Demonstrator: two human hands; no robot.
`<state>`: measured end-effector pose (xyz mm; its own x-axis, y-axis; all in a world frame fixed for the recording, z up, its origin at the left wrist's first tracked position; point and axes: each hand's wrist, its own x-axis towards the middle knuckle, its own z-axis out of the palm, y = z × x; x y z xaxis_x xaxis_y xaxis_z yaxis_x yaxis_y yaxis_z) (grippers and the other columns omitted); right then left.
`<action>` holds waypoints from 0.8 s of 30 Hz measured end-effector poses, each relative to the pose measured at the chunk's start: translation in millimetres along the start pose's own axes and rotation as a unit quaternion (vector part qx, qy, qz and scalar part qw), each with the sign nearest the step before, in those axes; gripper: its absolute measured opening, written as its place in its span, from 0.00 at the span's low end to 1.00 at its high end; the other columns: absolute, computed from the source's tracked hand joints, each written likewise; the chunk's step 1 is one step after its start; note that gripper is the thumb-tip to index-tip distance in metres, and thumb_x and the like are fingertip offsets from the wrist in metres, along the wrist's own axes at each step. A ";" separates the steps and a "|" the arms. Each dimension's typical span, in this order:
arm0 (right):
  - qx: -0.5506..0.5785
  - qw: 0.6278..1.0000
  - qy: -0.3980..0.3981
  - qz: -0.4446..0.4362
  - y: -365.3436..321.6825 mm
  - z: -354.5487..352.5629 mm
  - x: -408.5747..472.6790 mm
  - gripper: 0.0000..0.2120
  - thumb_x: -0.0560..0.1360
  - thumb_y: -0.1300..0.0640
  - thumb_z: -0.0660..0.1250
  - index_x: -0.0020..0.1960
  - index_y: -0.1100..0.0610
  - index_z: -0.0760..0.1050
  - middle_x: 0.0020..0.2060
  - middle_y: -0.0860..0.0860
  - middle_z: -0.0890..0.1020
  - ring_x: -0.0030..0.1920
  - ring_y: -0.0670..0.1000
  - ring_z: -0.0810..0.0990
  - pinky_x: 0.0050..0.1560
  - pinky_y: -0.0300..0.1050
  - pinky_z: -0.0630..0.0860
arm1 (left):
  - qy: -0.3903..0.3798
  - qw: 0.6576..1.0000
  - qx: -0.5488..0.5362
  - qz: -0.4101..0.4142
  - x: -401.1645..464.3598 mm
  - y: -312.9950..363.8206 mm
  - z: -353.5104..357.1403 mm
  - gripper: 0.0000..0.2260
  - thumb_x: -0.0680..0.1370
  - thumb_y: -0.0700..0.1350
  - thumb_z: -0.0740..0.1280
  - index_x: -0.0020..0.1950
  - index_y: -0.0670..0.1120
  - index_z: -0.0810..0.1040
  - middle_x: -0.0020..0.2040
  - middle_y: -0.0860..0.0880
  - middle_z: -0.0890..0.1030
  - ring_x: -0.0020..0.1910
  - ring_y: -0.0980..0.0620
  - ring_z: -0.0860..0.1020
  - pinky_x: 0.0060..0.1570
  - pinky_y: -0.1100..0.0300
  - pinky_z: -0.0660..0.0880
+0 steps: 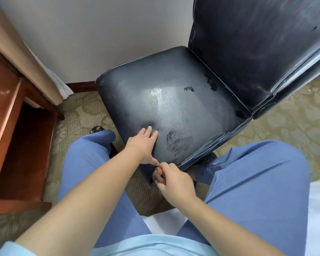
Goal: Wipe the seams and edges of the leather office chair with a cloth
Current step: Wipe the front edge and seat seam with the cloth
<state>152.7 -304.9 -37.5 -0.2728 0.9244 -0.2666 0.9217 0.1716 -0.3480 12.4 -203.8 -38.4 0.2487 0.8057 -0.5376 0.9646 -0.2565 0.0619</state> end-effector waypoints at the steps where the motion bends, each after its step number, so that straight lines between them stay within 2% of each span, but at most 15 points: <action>1: 0.003 1.000 -0.004 0.005 -1.8 3.0 -2.0 0.14 0.75 0.49 0.61 0.60 0.49 0.68 0.52 0.50 0.74 0.51 0.57 0.78 0.45 0.49 0.70 | -0.005 1.000 0.005 -0.005 -0.2 2.7 -0.3 0.55 0.67 0.67 0.71 0.79 0.47 0.41 0.80 0.47 0.40 0.78 0.46 0.44 0.71 0.43 0.63; 4: 0.071 0.994 0.021 0.081 -0.8 4.4 -2.6 0.10 0.76 0.46 0.61 0.56 0.47 0.69 0.51 0.48 0.75 0.50 0.55 0.77 0.44 0.47 0.70 | -0.022 0.999 0.018 -0.024 2.2 14.5 -1.6 0.57 0.67 0.67 0.71 0.78 0.42 0.38 0.79 0.42 0.39 0.78 0.42 0.42 0.71 0.44 0.62; 7: 0.162 0.970 0.058 0.169 6.0 0.5 -1.1 0.07 0.74 0.46 0.63 0.50 0.46 0.70 0.48 0.45 0.76 0.48 0.51 0.78 0.44 0.46 0.75 | -0.043 0.997 0.040 -0.040 6.0 23.8 -7.8 0.59 0.66 0.67 0.72 0.78 0.39 0.38 0.78 0.37 0.40 0.77 0.37 0.44 0.70 0.42 0.63; 12: 0.303 0.888 0.115 0.326 18.0 -12.7 4.6 0.12 0.75 0.50 0.65 0.57 0.50 0.70 0.52 0.50 0.79 0.54 0.54 0.77 0.47 0.45 0.71 | -0.058 0.994 0.080 -0.045 11.3 27.8 -15.0 0.62 0.63 0.68 0.74 0.77 0.36 0.40 0.78 0.34 0.45 0.76 0.33 0.49 0.69 0.41 0.65; 15: 0.311 0.895 0.072 0.313 10.2 -8.1 2.4 0.11 0.75 0.49 0.65 0.55 0.50 0.69 0.48 0.48 0.78 0.52 0.55 0.78 0.44 0.44 0.70 | -0.067 0.991 0.102 -0.048 14.8 30.5 -17.3 0.63 0.62 0.68 0.74 0.77 0.34 0.41 0.77 0.33 0.47 0.76 0.33 0.52 0.68 0.42 0.66; 17: 0.343 0.881 0.063 0.319 3.3 -1.5 0.7 0.10 0.75 0.49 0.66 0.53 0.49 0.68 0.45 0.46 0.77 0.50 0.53 0.78 0.43 0.42 0.68 | -0.067 0.990 0.110 -0.051 16.2 31.4 -19.5 0.64 0.62 0.68 0.75 0.76 0.33 0.42 0.77 0.32 0.49 0.75 0.33 0.53 0.67 0.43 0.68; 22: 0.472 0.750 0.167 0.432 9.9 -1.5 12.8 0.11 0.74 0.52 0.68 0.54 0.54 0.71 0.48 0.50 0.79 0.46 0.52 0.76 0.49 0.44 0.71 | -0.073 0.990 0.106 -0.054 15.7 29.3 -20.5 0.64 0.61 0.67 0.75 0.77 0.33 0.42 0.77 0.33 0.48 0.75 0.33 0.52 0.67 0.44 0.68; 24: 0.483 0.738 0.164 0.441 11.2 -0.7 15.7 0.12 0.75 0.52 0.68 0.55 0.54 0.71 0.48 0.51 0.79 0.46 0.53 0.76 0.50 0.45 0.72 | -0.072 0.990 0.105 -0.055 15.4 28.4 -20.4 0.64 0.61 0.67 0.76 0.77 0.33 0.42 0.77 0.34 0.48 0.75 0.34 0.53 0.67 0.44 0.68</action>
<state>158.9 -288.2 -45.0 0.5440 0.5914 -0.5953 0.0302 -0.7228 -0.6904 45.4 -187.7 -27.7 0.1135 0.7543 -0.6466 0.9420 -0.2887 -0.1714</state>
